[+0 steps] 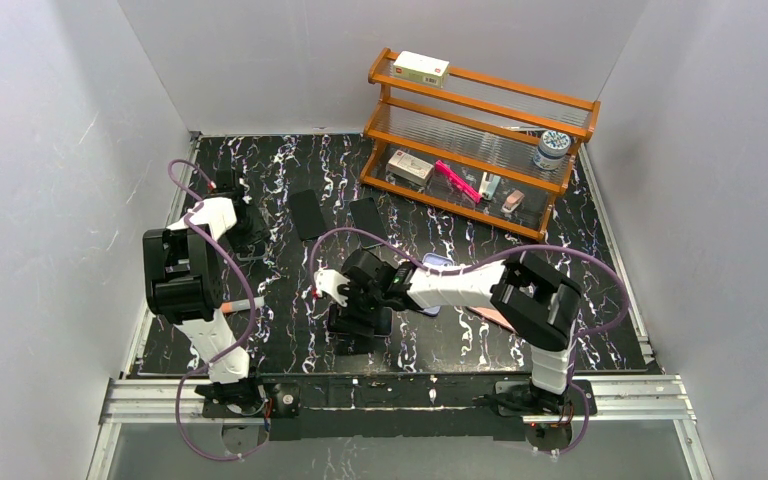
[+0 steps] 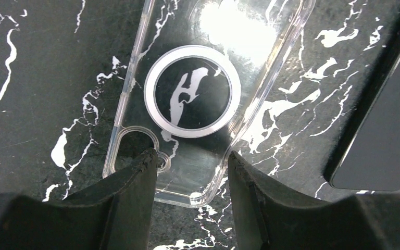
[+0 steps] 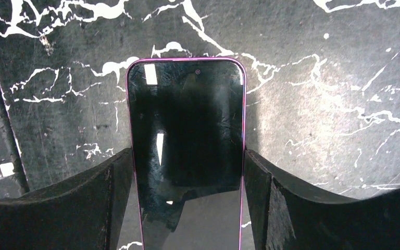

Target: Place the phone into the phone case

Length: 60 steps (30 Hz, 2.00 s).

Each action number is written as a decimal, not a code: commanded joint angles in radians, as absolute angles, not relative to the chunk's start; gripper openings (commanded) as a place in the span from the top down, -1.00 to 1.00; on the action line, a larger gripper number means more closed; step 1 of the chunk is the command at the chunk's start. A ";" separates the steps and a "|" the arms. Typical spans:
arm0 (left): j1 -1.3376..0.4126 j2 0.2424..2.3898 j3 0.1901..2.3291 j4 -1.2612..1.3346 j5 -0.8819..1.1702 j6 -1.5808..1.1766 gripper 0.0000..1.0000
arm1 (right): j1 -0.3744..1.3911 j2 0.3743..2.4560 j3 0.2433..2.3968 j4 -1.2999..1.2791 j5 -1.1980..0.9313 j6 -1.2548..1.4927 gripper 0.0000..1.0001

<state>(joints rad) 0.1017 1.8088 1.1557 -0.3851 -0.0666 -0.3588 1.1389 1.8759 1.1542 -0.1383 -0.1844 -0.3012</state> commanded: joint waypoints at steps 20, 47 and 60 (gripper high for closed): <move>0.020 1.773 1.225 -0.378 -0.059 -0.338 0.07 | 1.135 1.791 1.094 -0.119 -0.169 -0.268 -0.13; -0.052 1.887 1.247 -0.392 -0.068 -0.301 0.91 | 1.134 1.740 1.065 -0.100 -0.150 -0.264 -0.10; -0.140 1.616 1.155 -0.437 -0.079 -0.211 1.00 | 1.132 1.632 1.048 -0.141 -0.106 -0.247 -0.09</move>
<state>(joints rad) -0.0704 1.7691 1.1973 -0.3965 -0.0532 -0.2844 1.1381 1.7279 1.0485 -0.1432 -0.1287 -0.2634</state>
